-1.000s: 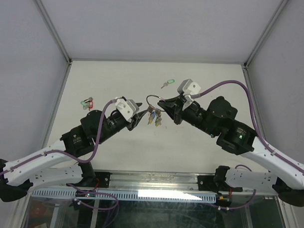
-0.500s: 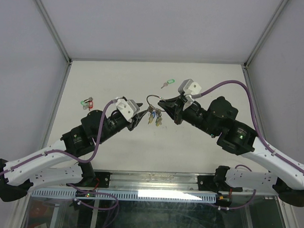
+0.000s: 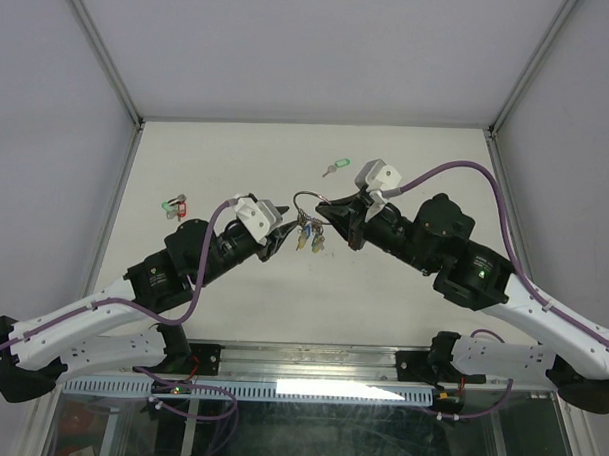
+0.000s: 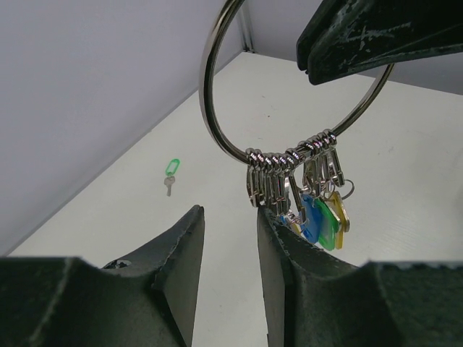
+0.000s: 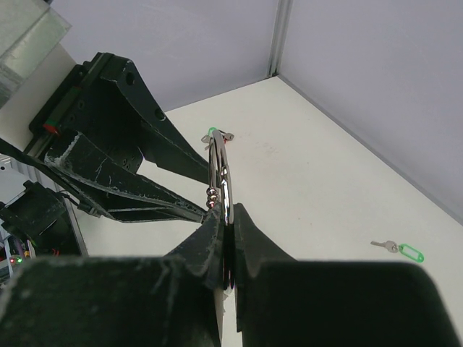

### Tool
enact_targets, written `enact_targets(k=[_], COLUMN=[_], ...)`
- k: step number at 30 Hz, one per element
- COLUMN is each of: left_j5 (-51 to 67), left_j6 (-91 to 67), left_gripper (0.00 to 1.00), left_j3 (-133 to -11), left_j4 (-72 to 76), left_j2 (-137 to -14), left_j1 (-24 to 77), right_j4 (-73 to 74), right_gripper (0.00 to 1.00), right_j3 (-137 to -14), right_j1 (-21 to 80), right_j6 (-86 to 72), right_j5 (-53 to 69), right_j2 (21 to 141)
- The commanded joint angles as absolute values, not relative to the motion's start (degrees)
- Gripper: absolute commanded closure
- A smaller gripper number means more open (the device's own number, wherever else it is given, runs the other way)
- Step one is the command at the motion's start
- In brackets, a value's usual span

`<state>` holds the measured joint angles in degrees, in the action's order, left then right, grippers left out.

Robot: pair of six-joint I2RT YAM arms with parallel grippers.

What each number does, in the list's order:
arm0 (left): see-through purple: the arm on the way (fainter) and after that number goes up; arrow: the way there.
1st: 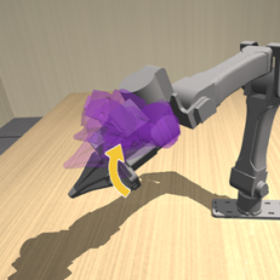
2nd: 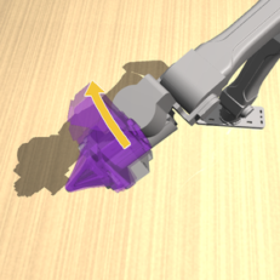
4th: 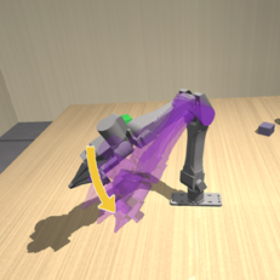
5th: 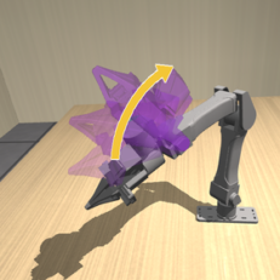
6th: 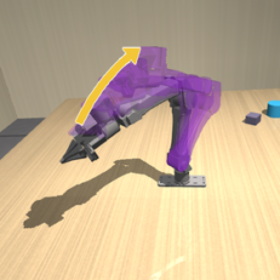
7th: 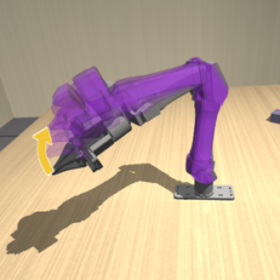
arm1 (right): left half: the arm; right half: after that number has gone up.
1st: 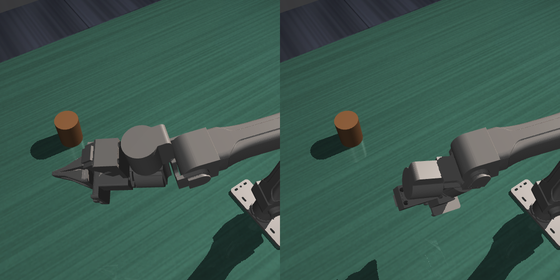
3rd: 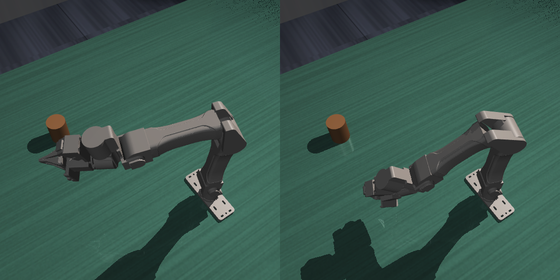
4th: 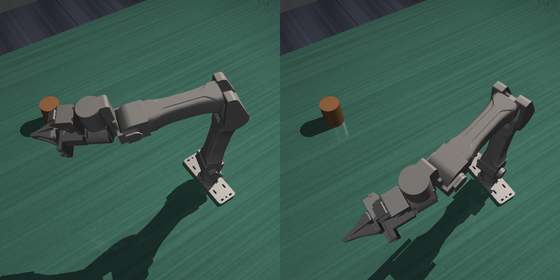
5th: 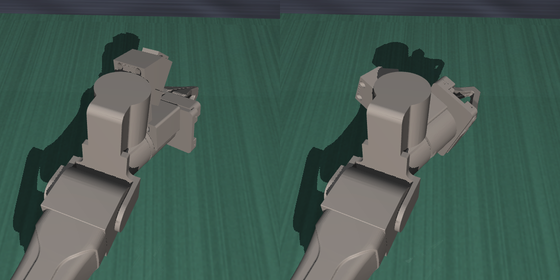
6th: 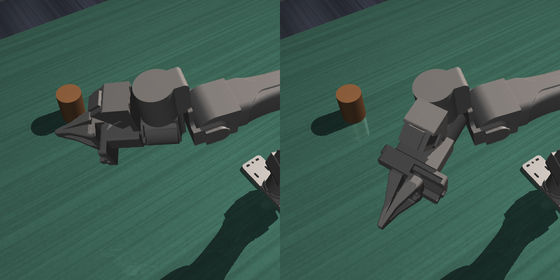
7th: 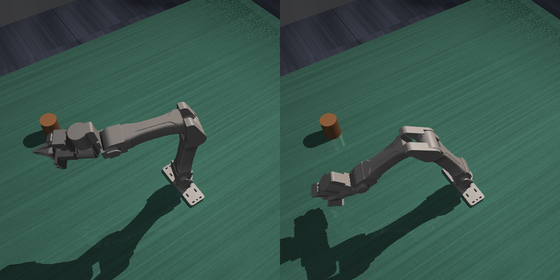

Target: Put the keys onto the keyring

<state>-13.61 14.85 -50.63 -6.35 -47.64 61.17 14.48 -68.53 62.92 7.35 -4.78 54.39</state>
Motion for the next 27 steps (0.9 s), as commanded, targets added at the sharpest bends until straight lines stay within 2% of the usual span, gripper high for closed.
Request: enact_targets(k=[1, 11, 19, 27], left_j5=[-11.54, -11.40, -13.46, -14.10], left_j6=[15.51, 15.45, 16.47, 16.42], left_gripper=[0.66, 0.66, 0.75, 0.77], left_j3=[-52.68, -52.63, -53.15, -53.07], left_j4=[-2.89, -2.90, -2.90, -2.97], left_j2=[-47.60, -47.82, -47.97, -47.20], left_j1=[61.53, 61.61, 61.60, 61.61], right_j4=[10.46, 10.28, 10.50, 10.46], right_gripper=[1.00, 1.00, 1.00, 1.00], right_j3=[-69.20, -69.20, -69.04, -68.90], right_j1=[62.91, 62.86, 62.87, 62.86], right_j6=[6.50, 6.88, 7.27, 7.51], right_j5=[-4.04, -4.22, -4.46, -4.50], right_j2=[53.53, 53.61, 53.80, 53.99])
